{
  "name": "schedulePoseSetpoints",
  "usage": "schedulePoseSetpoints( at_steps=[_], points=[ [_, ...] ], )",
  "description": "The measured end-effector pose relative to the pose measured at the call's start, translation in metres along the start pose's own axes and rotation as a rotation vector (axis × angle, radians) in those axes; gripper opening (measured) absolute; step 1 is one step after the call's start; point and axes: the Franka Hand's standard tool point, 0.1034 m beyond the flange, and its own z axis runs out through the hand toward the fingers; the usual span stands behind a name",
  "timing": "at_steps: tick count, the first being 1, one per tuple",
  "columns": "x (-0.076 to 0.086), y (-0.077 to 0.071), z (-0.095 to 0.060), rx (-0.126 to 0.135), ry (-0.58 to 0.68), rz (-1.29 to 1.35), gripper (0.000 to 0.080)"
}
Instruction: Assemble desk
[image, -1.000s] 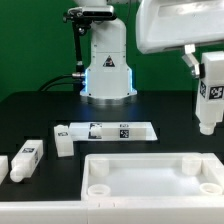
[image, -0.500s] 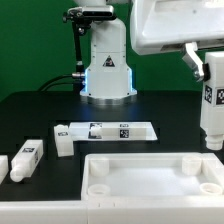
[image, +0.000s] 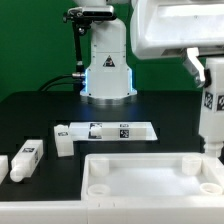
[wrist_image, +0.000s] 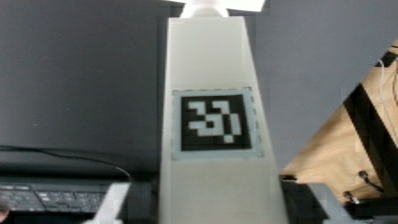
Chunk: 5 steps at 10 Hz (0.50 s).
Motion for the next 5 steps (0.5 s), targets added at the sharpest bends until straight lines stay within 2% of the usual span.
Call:
schedulePoseSetpoints(
  at_steps=[1,3,5],
  points=[
    [0.002,0.004,0.009,-0.002,-0.002,0.005,0.0285],
    [-0.011,0.003,0.025,-0.006,0.000,0.005,0.0285],
    [-0.020,-0.003,0.033,0.001,-0.010,0.003,0.0285]
  ],
)
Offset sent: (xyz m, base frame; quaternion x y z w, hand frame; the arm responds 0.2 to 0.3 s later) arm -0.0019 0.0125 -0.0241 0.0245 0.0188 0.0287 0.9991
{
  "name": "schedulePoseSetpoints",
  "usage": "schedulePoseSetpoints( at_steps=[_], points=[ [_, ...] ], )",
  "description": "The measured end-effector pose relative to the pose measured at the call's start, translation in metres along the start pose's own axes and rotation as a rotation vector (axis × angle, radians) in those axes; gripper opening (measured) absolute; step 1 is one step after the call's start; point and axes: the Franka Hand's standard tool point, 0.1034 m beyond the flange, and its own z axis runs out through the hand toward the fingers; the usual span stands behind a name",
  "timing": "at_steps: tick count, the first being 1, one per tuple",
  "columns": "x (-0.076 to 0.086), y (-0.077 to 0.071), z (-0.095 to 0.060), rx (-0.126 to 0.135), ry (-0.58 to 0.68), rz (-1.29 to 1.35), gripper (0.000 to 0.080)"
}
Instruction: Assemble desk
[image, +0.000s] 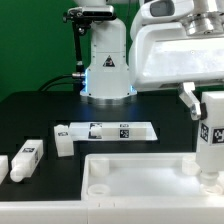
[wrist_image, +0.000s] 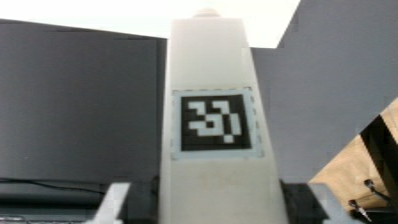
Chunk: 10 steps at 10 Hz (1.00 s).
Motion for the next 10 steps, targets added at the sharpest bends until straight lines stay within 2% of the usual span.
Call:
schedulePoseSetpoints(
  at_steps=[5,10],
  points=[
    [-0.018,-0.007,0.006,0.004,-0.021,-0.009,0.0285],
    [-0.029,-0.008,0.014,0.005,-0.041,-0.011,0.0285]
  ],
)
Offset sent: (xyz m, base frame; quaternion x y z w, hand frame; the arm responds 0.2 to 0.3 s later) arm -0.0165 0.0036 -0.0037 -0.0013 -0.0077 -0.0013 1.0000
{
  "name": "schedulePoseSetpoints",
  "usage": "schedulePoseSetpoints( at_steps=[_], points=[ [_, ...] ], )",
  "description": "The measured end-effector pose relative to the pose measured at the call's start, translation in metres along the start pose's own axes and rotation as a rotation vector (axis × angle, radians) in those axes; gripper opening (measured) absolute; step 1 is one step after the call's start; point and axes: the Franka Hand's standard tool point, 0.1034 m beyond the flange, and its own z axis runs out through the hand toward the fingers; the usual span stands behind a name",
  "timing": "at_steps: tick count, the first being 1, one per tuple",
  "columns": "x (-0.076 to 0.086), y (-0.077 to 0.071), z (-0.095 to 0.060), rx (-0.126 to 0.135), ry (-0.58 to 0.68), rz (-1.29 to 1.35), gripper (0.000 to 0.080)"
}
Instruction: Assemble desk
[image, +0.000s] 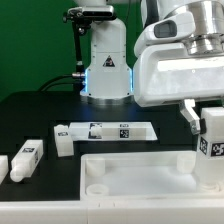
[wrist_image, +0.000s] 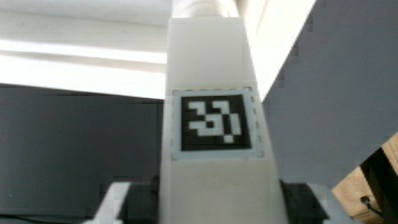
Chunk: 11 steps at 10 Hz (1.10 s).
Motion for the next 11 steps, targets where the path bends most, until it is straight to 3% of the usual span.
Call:
schedulePoseSetpoints(
  at_steps=[6,7,8,9,10,11],
  points=[
    [0.002,-0.001,0.003,-0.003,0.022,-0.002,0.0285],
    [0.001,-0.001,0.004,0.003,-0.014,0.000,0.0394],
    [0.014,0.001,-0.002,0.017,-0.075,0.005,0.0530],
    [0.030,0.003,-0.006,0.018,-0.060,0.009,0.0530],
    [0.031,0.003,-0.004,0.023,-0.085,0.013,0.0628],
    [0.029,-0.001,-0.004,0.043,-0.175,0.023,0.0644]
  ],
)
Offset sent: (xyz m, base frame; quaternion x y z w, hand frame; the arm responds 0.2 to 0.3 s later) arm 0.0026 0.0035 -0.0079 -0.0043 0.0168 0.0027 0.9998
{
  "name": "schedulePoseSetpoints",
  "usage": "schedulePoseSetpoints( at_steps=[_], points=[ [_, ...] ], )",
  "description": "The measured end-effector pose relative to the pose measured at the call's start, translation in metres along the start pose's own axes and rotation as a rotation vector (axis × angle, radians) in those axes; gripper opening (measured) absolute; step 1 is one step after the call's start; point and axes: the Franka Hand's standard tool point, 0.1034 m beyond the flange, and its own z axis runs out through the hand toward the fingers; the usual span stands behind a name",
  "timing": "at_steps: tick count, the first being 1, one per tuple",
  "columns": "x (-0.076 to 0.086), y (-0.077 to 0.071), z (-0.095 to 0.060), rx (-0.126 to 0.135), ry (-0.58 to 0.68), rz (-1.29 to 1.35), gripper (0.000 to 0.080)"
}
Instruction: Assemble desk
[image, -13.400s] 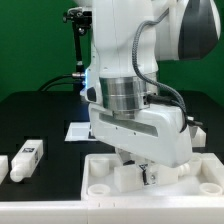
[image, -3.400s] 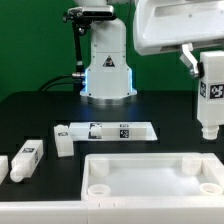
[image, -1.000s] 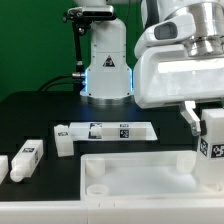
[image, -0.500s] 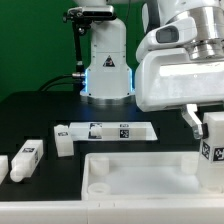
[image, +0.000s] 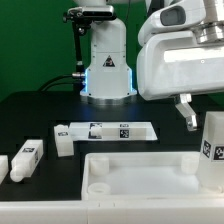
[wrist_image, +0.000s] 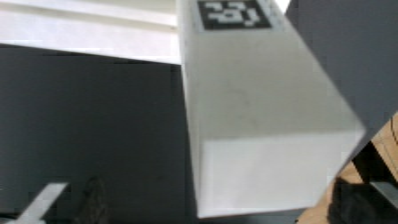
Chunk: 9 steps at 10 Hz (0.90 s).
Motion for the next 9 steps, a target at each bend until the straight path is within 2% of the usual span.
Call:
schedulePoseSetpoints(
  at_steps=[1,2,3,5,6,7,8,9],
  points=[
    [0.001,-0.005,0.001,0.010,-0.048,0.009,0.0644],
    [-0.008,-0.011,0.006,0.014,-0.084,0.008,0.0649],
    [-0.018,-0.006,0.007,0.022,-0.175,0.007,0.0649],
    [-0.021,-0.002,0.006,0.027,-0.252,0.013,0.0649],
    [-0.020,-0.002,0.007,0.026,-0.242,0.024,0.0571],
    [-0.020,-0.002,0.007,0.023,-0.244,0.045,0.0378],
    [-0.020,0.000,0.007,0.017,-0.242,0.076,0.0378],
    [-0.020,0.003,0.007,0.004,-0.243,0.164,0.0293]
  ],
)
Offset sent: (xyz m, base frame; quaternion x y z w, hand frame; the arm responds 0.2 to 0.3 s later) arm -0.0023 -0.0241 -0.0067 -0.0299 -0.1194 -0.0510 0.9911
